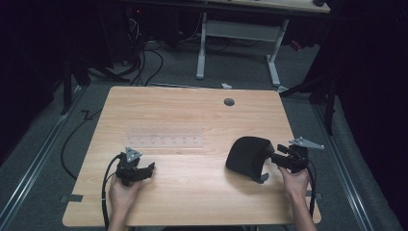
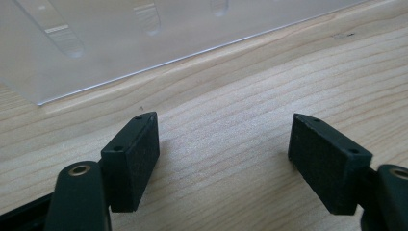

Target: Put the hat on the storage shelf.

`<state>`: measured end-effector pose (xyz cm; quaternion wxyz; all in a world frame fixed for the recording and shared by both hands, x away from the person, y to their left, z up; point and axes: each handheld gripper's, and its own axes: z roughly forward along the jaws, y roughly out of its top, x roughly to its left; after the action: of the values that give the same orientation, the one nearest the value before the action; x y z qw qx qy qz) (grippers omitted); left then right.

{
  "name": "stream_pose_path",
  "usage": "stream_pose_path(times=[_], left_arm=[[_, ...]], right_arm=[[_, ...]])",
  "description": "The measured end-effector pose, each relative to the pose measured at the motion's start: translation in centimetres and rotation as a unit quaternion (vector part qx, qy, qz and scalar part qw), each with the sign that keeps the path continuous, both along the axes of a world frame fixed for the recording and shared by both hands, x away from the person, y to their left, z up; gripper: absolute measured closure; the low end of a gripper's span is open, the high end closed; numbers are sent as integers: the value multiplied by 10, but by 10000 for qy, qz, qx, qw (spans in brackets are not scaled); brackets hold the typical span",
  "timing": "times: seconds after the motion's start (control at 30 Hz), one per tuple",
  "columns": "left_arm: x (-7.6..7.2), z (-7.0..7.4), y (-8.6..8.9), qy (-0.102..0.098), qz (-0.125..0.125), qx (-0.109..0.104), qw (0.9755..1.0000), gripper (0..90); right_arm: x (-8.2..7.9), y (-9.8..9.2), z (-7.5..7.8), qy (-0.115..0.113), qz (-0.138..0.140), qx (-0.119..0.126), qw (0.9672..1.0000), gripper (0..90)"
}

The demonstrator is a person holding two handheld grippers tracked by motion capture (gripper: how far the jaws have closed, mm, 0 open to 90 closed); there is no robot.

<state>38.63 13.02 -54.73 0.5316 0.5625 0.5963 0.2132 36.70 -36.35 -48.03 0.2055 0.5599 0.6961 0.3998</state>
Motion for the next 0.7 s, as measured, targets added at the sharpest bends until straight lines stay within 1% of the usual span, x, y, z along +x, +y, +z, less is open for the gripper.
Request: stream_pose_path(times=[0.07,0.1,0.13,0.17,0.2,0.27,0.37,0.43,0.47,0.53,0.6,0.67,0.7], left_arm=[[0,0,0,0,0,1,10000,268],[0,0,0,0,0,0,10000,268],[0,0,0,1,0,1,10000,268],[0,0,0,-2,1,6,10000,268],[0,0,0,-2,0,6,10000,268],[0,0,0,1,3,6,10000,268],[0,0,0,-1,12,1,10000,268],[0,0,0,7,9,13,10000,268],[0,0,0,0,15,7,10000,268],[0,0,0,0,21,7,10000,268],[0,0,0,-5,28,-4,10000,268],[0,0,-1,-7,34,-3,10000,267],[0,0,-1,-5,32,3,10000,267]], right_arm=[[5,1,0,29,48,-2,10000,353],[7,2,-1,-1,72,-1,10000,353],[11,0,-3,-34,59,70,10000,355],[11,0,-3,-34,59,70,10000,355],[14,-1,-5,-29,4,77,10000,354],[19,-3,-8,44,-5,160,9999,352],[24,-1,-8,72,112,135,9998,352],[28,3,-7,75,207,68,9997,353],[30,5,-7,99,229,80,9997,353],[34,7,-7,141,314,-1,9994,352],[39,10,-7,182,360,-27,9992,352],[43,10,-8,159,383,30,9991,352],[47,10,-10,204,374,67,9991,352]])
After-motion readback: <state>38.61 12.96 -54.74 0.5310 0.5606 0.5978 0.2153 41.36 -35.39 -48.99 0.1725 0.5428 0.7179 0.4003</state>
